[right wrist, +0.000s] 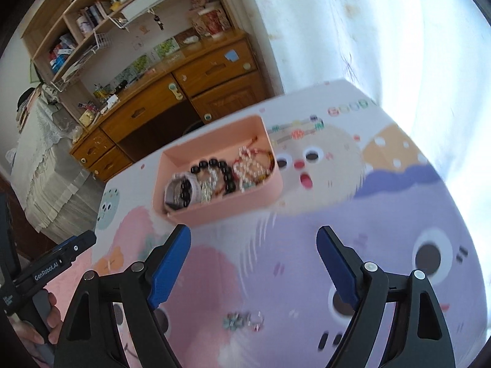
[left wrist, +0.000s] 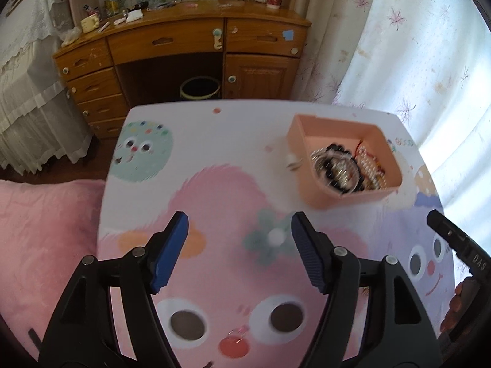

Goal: Organize jewelry
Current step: 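Carry the watch band and pearl button over the pink tray and open both tools, then grasp the pink-gem ring with the left tool while the right tool grasps the blue flower charm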

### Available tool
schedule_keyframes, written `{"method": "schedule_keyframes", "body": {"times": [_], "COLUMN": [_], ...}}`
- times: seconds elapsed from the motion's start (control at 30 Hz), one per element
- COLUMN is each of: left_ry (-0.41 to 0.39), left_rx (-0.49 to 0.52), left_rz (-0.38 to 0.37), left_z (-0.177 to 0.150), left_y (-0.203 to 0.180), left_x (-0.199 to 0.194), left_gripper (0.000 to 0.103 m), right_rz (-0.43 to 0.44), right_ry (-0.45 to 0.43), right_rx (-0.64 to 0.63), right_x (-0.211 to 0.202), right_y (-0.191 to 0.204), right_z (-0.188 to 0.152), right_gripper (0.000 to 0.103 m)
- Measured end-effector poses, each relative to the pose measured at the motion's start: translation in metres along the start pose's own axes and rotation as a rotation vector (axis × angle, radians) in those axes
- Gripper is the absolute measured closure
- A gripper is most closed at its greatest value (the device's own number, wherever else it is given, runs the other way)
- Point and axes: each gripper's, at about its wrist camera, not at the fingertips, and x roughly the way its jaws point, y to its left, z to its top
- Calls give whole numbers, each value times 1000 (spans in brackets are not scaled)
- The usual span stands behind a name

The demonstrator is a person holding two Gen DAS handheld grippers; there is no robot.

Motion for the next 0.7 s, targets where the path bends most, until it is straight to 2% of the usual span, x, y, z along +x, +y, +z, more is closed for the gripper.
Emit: {"method": "schedule_keyframes", "body": {"times": [0.23,0.37,0.53,0.7], "left_ry": [81,119,153,153], "left_rx": [-50,-36,66,210], "left_rz": [-6,-24,-83,-139], "left_z": [-42,-62,-82,-101], "left_y": [52,61,47,25], "left_x": [-15,-19,-20,-16], "left_gripper": [35,35,35,35], "right_rz": [-16,-37,-55,-67], "right_ry": [110,153,176,175], "right_rx": [90,132,149,151], "right_x": [-7,-10,-11,-7], "right_y": [-5,-3,7,20], "right_z": [-56,-85,-117,-135], "right_gripper": [18,18,18,31]}}
